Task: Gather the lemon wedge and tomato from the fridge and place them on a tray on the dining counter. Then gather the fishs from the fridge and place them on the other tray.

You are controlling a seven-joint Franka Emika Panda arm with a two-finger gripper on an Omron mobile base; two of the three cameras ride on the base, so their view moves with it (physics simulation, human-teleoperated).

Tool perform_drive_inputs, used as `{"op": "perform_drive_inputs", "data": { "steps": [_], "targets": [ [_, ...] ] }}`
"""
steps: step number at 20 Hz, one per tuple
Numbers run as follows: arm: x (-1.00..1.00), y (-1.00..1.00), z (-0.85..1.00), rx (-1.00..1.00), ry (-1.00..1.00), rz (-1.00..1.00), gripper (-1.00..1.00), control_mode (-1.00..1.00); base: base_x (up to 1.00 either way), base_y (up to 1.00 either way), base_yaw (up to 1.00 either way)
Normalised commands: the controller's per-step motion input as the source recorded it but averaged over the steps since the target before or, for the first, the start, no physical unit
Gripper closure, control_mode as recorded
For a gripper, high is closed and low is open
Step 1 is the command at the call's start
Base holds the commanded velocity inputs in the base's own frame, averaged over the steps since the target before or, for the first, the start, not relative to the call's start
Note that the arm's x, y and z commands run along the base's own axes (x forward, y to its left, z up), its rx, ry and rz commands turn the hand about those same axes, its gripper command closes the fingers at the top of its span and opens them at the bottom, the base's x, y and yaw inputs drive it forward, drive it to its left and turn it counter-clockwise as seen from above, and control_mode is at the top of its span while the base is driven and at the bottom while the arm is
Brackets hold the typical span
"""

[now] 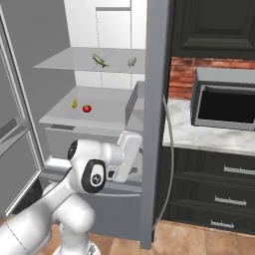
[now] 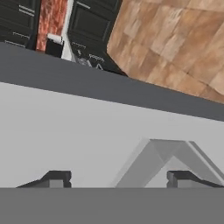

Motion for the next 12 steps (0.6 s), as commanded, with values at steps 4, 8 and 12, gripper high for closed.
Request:
{"op": "perform_drive_inputs", "data": {
  "steps": [4, 8, 12],
  "targets": [
    [-0.14, 0.44, 0.11, 0.04, 0.00, -0.09, -1.00, -1.00, 0.00, 0.00, 0.00],
    [-0.15, 0.69, 0.18, 0.05, 0.00, -0.07, -1.00, -1.00, 0.00, 0.00, 0.00],
    [-0.13, 0.70, 0.27, 0.05, 0.00, -0.02, -1.00, -1.00, 0.00, 0.00, 0.00]
  ]
}}
